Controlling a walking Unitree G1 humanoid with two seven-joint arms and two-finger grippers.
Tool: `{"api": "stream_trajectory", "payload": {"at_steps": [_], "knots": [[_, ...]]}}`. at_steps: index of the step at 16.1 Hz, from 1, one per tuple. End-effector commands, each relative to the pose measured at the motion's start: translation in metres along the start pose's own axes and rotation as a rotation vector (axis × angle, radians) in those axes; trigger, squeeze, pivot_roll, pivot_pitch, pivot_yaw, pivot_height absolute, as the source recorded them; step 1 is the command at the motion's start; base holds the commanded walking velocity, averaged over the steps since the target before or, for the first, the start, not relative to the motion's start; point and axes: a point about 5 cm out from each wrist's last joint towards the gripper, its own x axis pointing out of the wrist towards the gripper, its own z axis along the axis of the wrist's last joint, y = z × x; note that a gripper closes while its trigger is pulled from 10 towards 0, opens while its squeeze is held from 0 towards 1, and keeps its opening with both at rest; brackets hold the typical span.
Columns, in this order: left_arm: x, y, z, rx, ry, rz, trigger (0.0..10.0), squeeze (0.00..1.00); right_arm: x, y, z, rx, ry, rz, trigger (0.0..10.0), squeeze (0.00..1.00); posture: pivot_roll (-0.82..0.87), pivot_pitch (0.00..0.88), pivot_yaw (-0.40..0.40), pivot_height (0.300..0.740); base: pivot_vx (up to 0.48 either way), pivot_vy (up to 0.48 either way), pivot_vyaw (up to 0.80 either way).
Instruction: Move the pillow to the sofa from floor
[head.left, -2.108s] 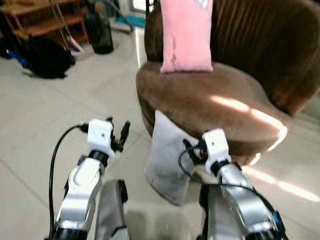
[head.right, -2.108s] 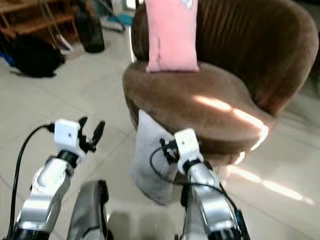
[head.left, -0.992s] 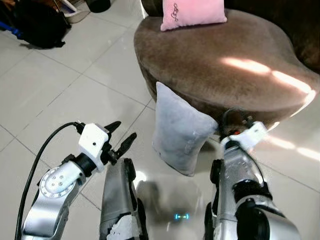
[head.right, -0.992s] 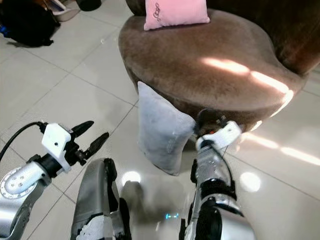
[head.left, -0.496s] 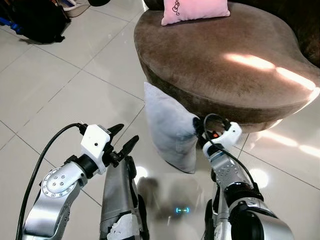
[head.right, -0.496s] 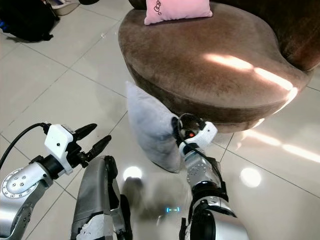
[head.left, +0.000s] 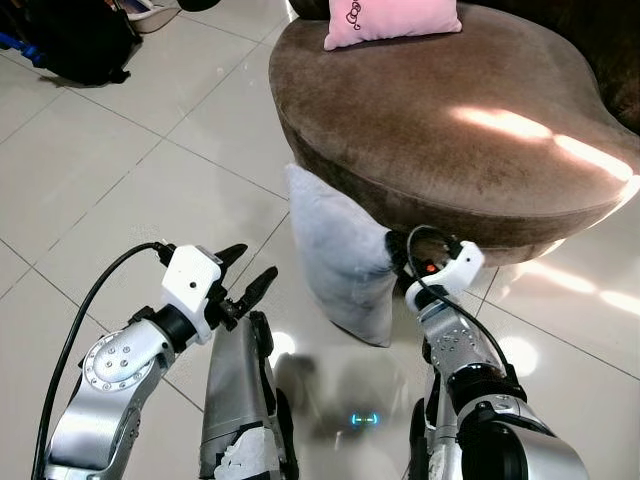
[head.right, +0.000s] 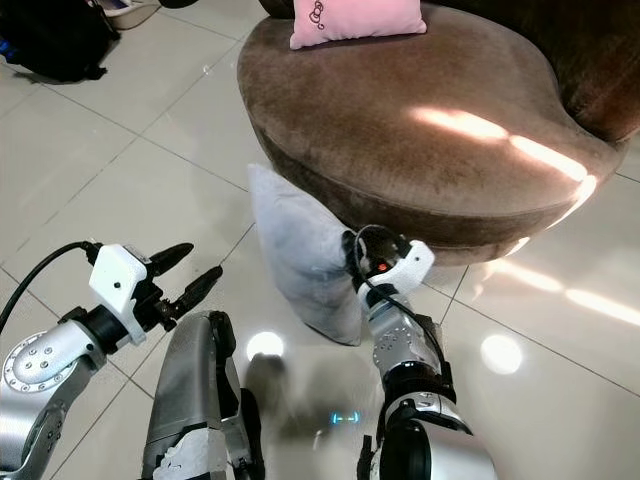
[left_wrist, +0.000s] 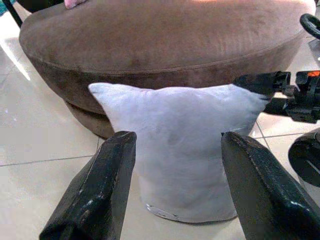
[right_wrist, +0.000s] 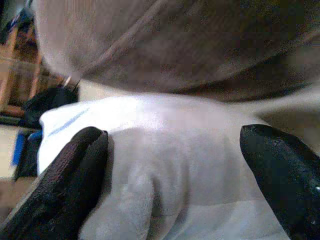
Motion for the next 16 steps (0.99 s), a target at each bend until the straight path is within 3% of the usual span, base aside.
{"api": "stream_trajectory", "payload": {"at_steps": [1, 4, 5, 6, 7, 8, 11, 14, 16], "knots": [[-0.004, 0.003, -0.004, 0.014, 0.033, 0.014, 10.0, 0.0, 0.001, 0.0, 0.006, -0.005, -0.054, -0.033, 10.0, 0.0, 0.14, 0.288, 0.123, 0.495, 0.0, 0.0, 0.0], [-0.003, 0.003, -0.004, 0.016, 0.029, 0.018, 10.0, 0.0, 0.004, 0.01, 0.023, -0.022, -0.132, 0.054, 10.0, 0.0, 0.14, 0.283, 0.122, 0.495, 0.0, 0.0, 0.0], [-0.003, 0.004, -0.003, 0.016, 0.027, 0.017, 10.0, 0.0, 0.004, 0.016, 0.028, -0.136, -0.119, 0.122, 10.0, 0.0, 0.14, 0.282, 0.12, 0.495, 0.0, 0.0, 0.0], [-0.004, 0.003, -0.003, 0.012, 0.027, 0.0, 10.0, 0.0, 0.004, 0.022, 0.026, -0.314, -0.074, 0.207, 10.0, 0.0, 0.13, 0.281, 0.12, 0.495, 0.0, 0.0, 0.0], [-0.006, 0.002, -0.004, 0.015, 0.033, -0.022, 10.0, 0.0, 0.002, 0.025, 0.024, -0.475, -0.033, 0.285, 10.0, 1.0, 0.14, 0.276, 0.118, 0.495, 0.0, 0.0, 0.0], [-0.007, 0.002, -0.004, 0.018, 0.035, -0.022, 10.0, 0.0, 0.0, 0.023, 0.022, -0.587, -0.012, 0.308, 10.0, 1.0, 0.14, 0.274, 0.118, 0.495, 0.0, 0.0, 0.0], [-0.008, 0.003, -0.004, 0.021, 0.037, -0.021, 10.0, 0.0, 0.001, 0.015, 0.02, -0.707, 0.017, 0.254, 10.0, 1.0, 0.15, 0.275, 0.12, 0.495, 0.0, 0.0, 0.0], [-0.008, 0.005, -0.003, 0.026, 0.038, -0.019, 10.0, 0.0, 0.001, 0.002, 0.022, -0.705, -0.018, 0.096, 10.0, 1.0, 0.15, 0.275, 0.124, 0.495, 0.0, 0.0, 0.0], [-0.008, 0.006, -0.002, 0.026, 0.037, -0.017, 10.0, 0.0, 0.0, -0.007, 0.027, -0.637, -0.067, -0.005, 10.0, 1.0, 0.16, 0.279, 0.126, 0.495, 0.0, 0.0, 0.0]]}}
